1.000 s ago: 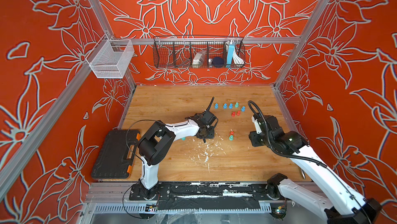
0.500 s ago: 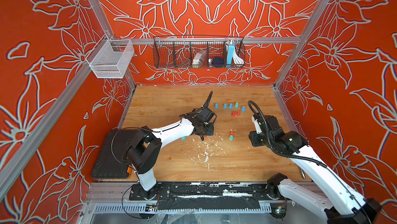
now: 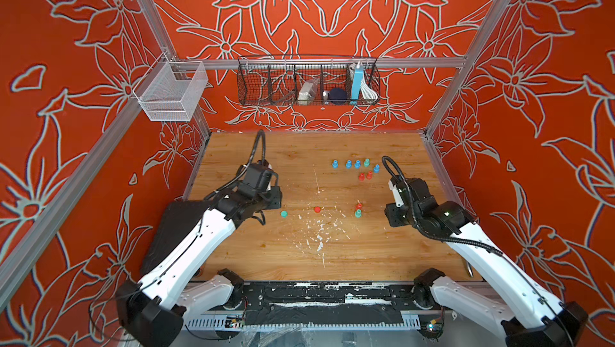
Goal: Close the stamp cap
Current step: Move the cover to the center of the board, then pick up the stamp from the center of the board.
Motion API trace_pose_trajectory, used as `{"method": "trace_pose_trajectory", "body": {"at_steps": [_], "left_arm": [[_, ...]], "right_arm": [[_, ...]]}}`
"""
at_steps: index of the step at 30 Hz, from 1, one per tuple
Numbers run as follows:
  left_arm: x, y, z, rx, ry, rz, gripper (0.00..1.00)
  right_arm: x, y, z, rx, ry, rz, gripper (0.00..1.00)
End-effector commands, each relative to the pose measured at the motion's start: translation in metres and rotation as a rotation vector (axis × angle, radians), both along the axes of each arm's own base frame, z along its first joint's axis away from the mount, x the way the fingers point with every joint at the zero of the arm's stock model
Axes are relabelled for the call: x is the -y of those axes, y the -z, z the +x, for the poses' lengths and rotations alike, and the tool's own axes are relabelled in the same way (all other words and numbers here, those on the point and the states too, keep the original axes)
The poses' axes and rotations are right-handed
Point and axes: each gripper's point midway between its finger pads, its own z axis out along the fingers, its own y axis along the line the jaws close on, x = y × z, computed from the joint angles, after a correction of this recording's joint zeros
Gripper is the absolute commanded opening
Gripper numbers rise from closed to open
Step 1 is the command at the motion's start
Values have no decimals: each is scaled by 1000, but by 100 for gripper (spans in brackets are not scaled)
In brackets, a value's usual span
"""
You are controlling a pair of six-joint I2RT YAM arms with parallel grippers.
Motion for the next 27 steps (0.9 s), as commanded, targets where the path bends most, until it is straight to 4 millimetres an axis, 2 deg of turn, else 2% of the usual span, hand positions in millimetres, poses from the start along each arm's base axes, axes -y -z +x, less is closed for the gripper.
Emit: {"method": "trace_pose_trajectory", "body": {"at_steps": [1, 4, 5, 7, 14, 18, 24, 27], "left_arm": [[-31, 17, -28, -65, 2, 86, 47], [-39, 40, -38, -96, -24, 48, 47], [-36, 43, -39, -86, -9, 27, 47], [-35, 35, -37, -55, -3, 21, 47], [-33, 32, -36, -23, 16, 3, 47], [-38, 21, -39, 29, -5, 9, 48], [-38, 17, -41, 48, -1, -2, 48], [-37, 15, -42, 55, 2, -9, 47]], "right_arm": [[2, 8, -2, -25, 13, -16, 45], [1, 14, -2, -55, 9, -30, 45], [0, 15, -1, -63, 8, -33, 45], [0, 19, -1, -81, 4, -43, 45], [0, 30, 6, -131, 21, -95, 45], [-9, 45, 12, -171, 31, -74, 44], [-19, 52, 36, -204, 29, -113, 44], [-30, 63, 46, -233, 20, -108, 44]]}}
